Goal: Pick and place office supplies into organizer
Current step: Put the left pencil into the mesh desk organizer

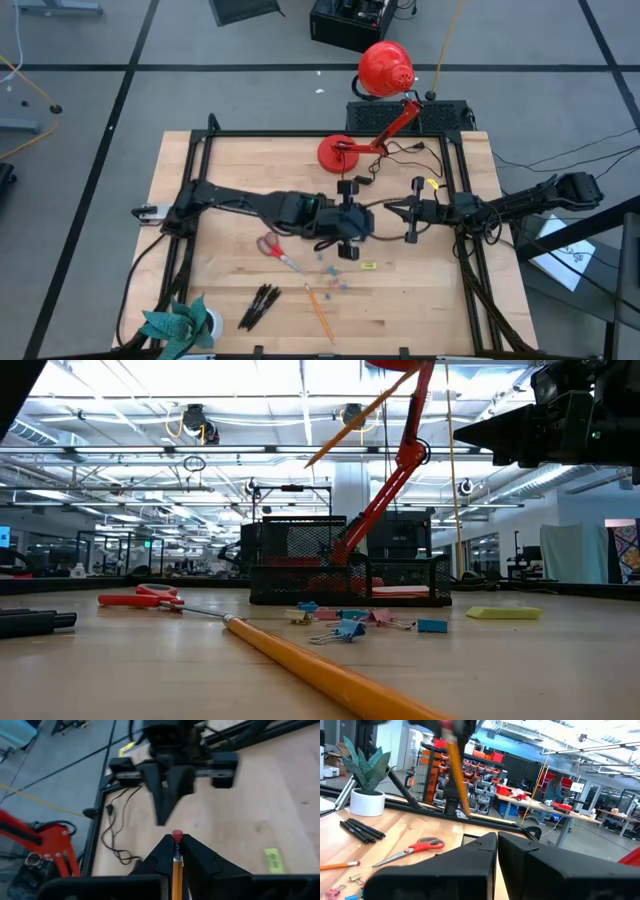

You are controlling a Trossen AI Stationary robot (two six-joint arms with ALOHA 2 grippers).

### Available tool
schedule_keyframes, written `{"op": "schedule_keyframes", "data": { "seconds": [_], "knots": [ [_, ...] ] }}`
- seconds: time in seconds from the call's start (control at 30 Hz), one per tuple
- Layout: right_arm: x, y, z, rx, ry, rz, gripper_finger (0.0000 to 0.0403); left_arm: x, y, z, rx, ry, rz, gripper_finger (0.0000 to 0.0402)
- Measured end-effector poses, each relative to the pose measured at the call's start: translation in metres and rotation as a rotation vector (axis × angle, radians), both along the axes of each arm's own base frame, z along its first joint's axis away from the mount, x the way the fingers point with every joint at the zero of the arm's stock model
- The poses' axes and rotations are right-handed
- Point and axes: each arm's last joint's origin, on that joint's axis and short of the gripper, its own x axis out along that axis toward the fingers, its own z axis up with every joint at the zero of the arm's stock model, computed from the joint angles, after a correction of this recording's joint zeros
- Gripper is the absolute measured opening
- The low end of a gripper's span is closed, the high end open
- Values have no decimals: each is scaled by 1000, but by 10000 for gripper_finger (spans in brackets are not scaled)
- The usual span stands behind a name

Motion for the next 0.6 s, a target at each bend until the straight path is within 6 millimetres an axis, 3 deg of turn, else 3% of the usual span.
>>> {"op": "schedule_keyframes", "data": {
  "seconds": [0.33, 0.6],
  "knots": [
    [0, 0, -1, 4, 10, 0, 9, 12, 62, -15, -189, -1, -22, 27],
    [1, 0, -6, -7, 58, -1, 9, 12, 75, -15, -214, 3, -57, 26]
  ]
}}
